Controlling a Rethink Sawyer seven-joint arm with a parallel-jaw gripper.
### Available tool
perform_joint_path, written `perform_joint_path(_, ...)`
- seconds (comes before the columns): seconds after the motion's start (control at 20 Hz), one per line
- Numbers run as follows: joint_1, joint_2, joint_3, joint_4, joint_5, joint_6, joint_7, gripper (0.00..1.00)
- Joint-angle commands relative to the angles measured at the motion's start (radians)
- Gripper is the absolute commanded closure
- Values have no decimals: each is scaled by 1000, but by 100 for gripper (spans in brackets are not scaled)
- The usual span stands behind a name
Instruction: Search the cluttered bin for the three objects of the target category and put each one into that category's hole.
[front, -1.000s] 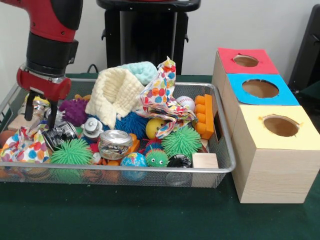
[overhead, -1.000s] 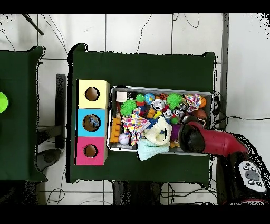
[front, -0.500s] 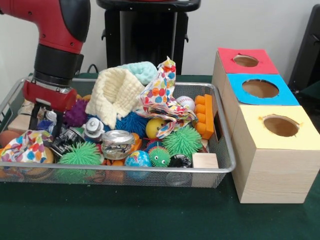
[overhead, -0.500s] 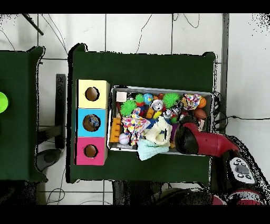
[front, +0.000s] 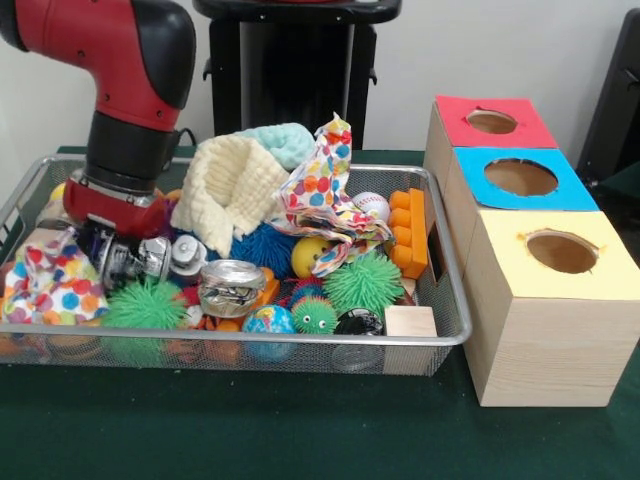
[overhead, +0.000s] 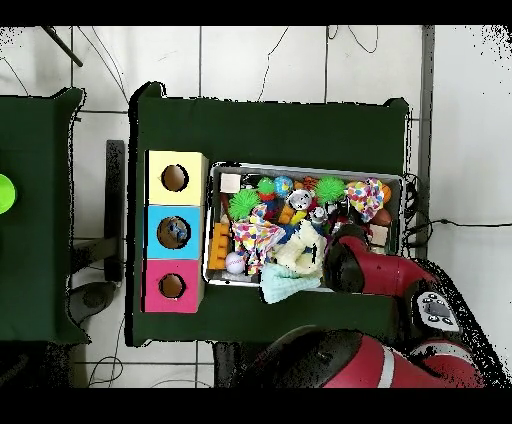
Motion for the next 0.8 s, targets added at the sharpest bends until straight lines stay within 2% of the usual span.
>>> perform_joint_path(0.05,49,104,69,1,97,28,174,0)
perform_joint_path(0.15,99,107,18,15,130,10,183,0)
perform_joint_path(0.2,125,111,-8,24,158,-8,179,100)
perform_joint_path(0.5,144,97,-12,51,195,42,174,100)
perform_joint_path(0.8,127,64,19,81,248,198,152,100)
